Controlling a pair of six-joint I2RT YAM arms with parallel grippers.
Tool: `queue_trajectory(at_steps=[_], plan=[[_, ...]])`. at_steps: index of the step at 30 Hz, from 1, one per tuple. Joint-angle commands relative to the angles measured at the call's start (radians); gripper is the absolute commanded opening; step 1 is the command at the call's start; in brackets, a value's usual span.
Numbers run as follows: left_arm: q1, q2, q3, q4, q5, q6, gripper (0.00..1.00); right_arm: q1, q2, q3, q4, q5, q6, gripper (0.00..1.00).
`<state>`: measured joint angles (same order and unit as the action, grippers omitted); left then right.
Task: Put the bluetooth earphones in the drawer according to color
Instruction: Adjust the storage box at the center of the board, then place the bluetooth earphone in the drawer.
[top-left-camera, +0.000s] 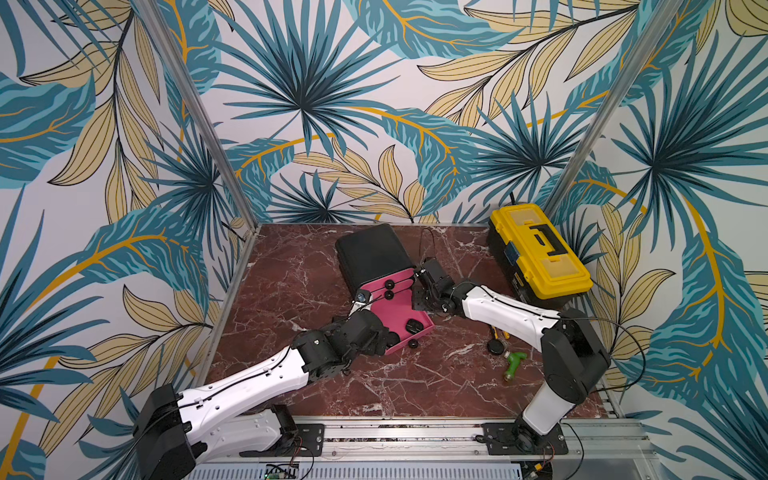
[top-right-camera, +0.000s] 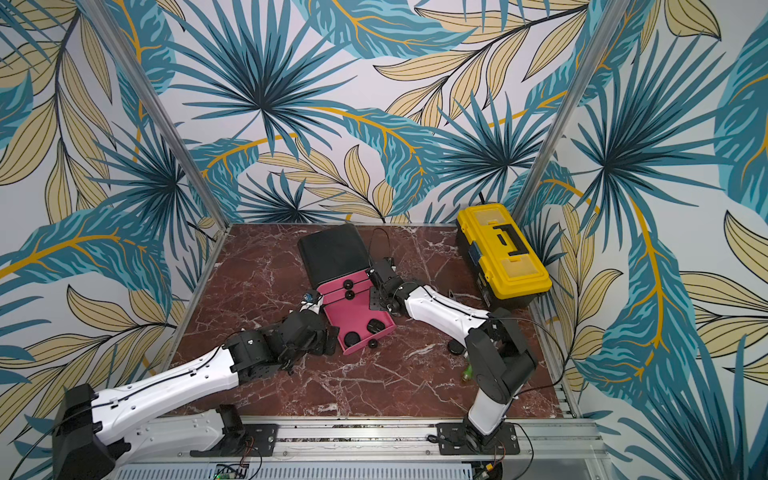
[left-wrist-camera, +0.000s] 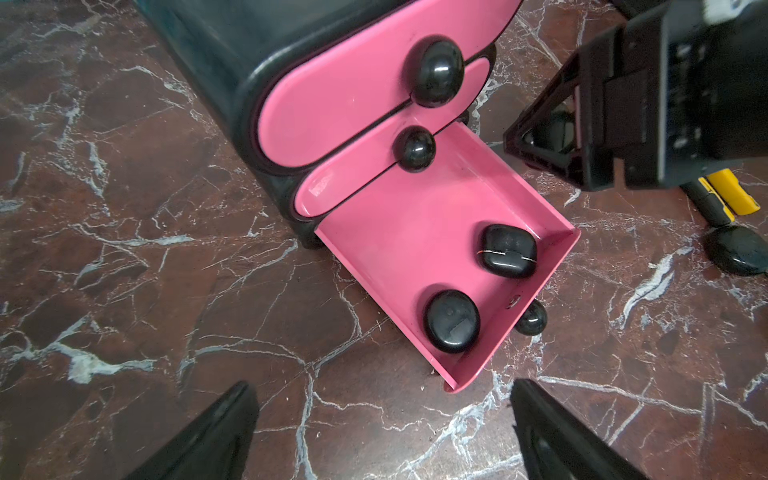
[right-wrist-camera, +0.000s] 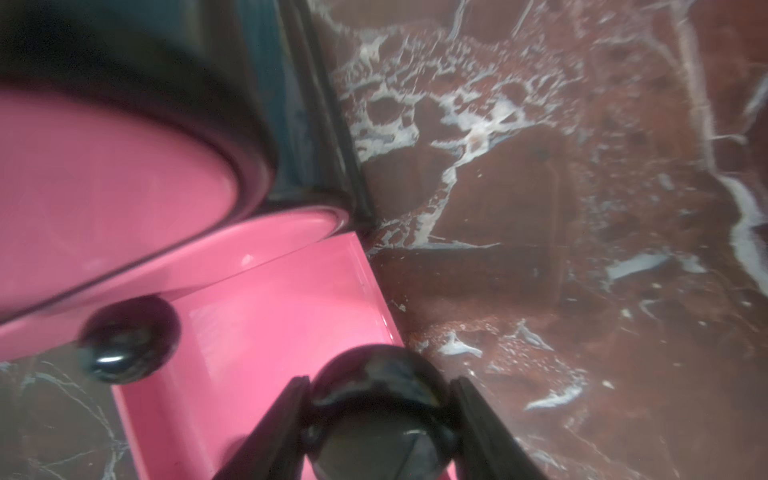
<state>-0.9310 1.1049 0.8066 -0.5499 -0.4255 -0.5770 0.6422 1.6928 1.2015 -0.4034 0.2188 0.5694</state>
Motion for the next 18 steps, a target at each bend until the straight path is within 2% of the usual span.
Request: queue_trajectory(at_steps=[1,7,11,18], plan=[[0.029,-0.012,-0.048,0.061,0.030,-0.014,1.00,0.005,-0.028,-0.029,-0.044,0.052,0.037,0.55],[0.123,-0.036,-0.090,0.106,0.168,-0.035,1.00,0.029,-0.077,-0.107,0.112,-0.065,-0.022,0.55],[0.155,-0.074,-0.101,0.105,0.190,-0.035,1.00,0.056,-0.086,-0.153,0.226,-0.084,-0.065,0.55],[0.169,-0.112,-0.107,0.090,0.192,-0.036,1.00,0.057,0.005,-0.133,0.261,-0.091,-0.080,0.55]])
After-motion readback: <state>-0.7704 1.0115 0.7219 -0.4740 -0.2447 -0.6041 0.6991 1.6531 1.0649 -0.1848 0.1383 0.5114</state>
